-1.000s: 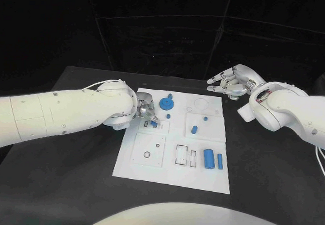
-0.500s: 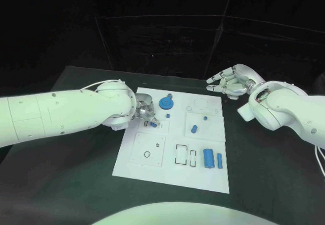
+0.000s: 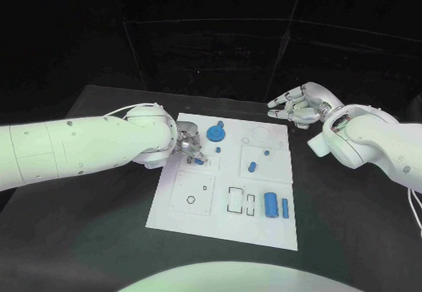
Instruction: Assemble the parts on the task board
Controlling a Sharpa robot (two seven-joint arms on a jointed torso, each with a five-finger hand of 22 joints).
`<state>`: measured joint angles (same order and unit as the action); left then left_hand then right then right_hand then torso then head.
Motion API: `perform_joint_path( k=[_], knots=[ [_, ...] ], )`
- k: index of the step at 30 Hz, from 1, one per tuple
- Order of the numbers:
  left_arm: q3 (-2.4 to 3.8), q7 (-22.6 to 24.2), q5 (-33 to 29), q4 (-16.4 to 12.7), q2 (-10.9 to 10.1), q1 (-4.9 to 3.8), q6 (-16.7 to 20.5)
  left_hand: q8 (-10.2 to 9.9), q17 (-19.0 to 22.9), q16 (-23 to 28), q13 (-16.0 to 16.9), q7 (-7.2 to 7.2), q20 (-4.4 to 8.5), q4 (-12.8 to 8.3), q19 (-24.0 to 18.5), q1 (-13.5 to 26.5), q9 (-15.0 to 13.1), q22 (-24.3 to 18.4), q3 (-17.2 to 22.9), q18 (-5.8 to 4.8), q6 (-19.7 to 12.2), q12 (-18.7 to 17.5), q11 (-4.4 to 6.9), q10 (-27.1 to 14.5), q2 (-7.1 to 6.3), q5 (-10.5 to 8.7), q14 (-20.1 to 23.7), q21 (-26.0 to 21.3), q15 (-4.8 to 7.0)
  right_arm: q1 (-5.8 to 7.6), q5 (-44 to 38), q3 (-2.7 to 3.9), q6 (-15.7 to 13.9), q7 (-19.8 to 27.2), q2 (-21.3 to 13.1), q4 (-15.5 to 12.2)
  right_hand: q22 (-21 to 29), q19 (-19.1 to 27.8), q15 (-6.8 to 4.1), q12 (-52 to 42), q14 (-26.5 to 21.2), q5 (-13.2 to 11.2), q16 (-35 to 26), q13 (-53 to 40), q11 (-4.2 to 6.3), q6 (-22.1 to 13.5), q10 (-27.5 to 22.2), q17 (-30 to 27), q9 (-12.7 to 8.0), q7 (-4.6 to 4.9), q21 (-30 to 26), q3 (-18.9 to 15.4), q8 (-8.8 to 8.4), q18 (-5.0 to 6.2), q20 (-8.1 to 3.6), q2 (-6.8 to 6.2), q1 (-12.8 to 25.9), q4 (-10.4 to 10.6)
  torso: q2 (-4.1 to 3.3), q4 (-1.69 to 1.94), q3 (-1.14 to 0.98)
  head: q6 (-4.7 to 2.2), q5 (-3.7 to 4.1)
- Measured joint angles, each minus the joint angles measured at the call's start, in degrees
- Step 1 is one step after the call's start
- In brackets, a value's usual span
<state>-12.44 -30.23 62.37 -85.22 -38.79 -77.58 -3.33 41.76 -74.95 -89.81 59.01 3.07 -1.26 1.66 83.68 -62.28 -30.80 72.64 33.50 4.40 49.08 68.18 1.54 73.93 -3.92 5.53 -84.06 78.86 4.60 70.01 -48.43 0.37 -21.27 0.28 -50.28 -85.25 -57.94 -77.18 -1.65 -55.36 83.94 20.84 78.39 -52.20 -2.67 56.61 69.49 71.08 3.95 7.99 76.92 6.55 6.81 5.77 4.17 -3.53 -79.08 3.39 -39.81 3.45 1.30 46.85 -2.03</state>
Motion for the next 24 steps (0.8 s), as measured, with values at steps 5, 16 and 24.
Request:
perform_joint_path(
  k=[5, 16, 24],
  knots=[
    [-0.1, -0.03, 0.03, 0.43, 0.13, 0.13, 0.0, 0.52, 0.0, 0.0, 0.17, -0.93, 0.15, -0.99, 0.15, 3.59, -0.32, 0.43, 2.55, 0.0, 1.12, 0.16, 0.46, 0.46, -0.86, 0.0, 0.0, 0.22, 0.43, 0.0, 0.0, 0.0, 0.0, 0.02, 0.0, 0.02, 0.21, 0.0, 0.0, 0.26, 0.0, 0.0, 0.0, 0.17, 0.0, 0.0, 0.0, -0.16, 0.0, 0.0, -0.26, 0.0, 0.0, 0.0, 0.0, 0.0, 0.0, 0.0, -0.01, 0.01, -0.02, 0.13, 0.0],
    [-0.12, -0.12, 0.04, 1.89, 1.23, 0.14, -0.4, 0.67, 0.01, 0.0, 1.22, -1.44, 0.21, -3.1, 0.22, 6.74, -0.13, 1.08, 5.1, 0.0, 1.82, 1.16, 0.71, 0.72, -1.31, -0.01, 0.21, 0.51, 0.63, 0.0, 0.0, 0.0, 0.01, 0.04, 0.05, 0.03, 0.48, 0.07, 0.0, 0.34, 0.0, 0.0, -0.27, 0.35, 0.0, 0.0, 0.0, -0.42, 0.0, 0.0, -0.26, 0.0, 0.0, 0.0, 0.06, -0.01, 0.01, 0.0, 0.0, 0.01, -0.04, 0.24, 0.02],
    [-0.06, -0.07, -0.02, 2.6, 1.63, 0.08, -1.12, 0.67, 0.01, 0.0, 1.74, -1.47, 0.21, -2.75, 0.21, 7.2, -0.08, 1.38, 4.75, 0.0, 2.24, 1.49, 0.92, 1.33, -1.47, -0.01, 0.01, 0.81, 0.83, 0.0, 0.0, 0.0, 0.05, 0.04, 0.03, -0.02, 0.55, 0.21, 0.0, 0.34, 0.0, 0.0, -0.29, 0.34, 0.0, 0.0, 0.0, -0.48, 0.0, 0.0, -0.26, 0.16, 0.0, 0.0, 0.2, -0.23, 0.23, 0.17, -0.01, 0.01, -0.03, 0.35, 0.13]
  ],
)
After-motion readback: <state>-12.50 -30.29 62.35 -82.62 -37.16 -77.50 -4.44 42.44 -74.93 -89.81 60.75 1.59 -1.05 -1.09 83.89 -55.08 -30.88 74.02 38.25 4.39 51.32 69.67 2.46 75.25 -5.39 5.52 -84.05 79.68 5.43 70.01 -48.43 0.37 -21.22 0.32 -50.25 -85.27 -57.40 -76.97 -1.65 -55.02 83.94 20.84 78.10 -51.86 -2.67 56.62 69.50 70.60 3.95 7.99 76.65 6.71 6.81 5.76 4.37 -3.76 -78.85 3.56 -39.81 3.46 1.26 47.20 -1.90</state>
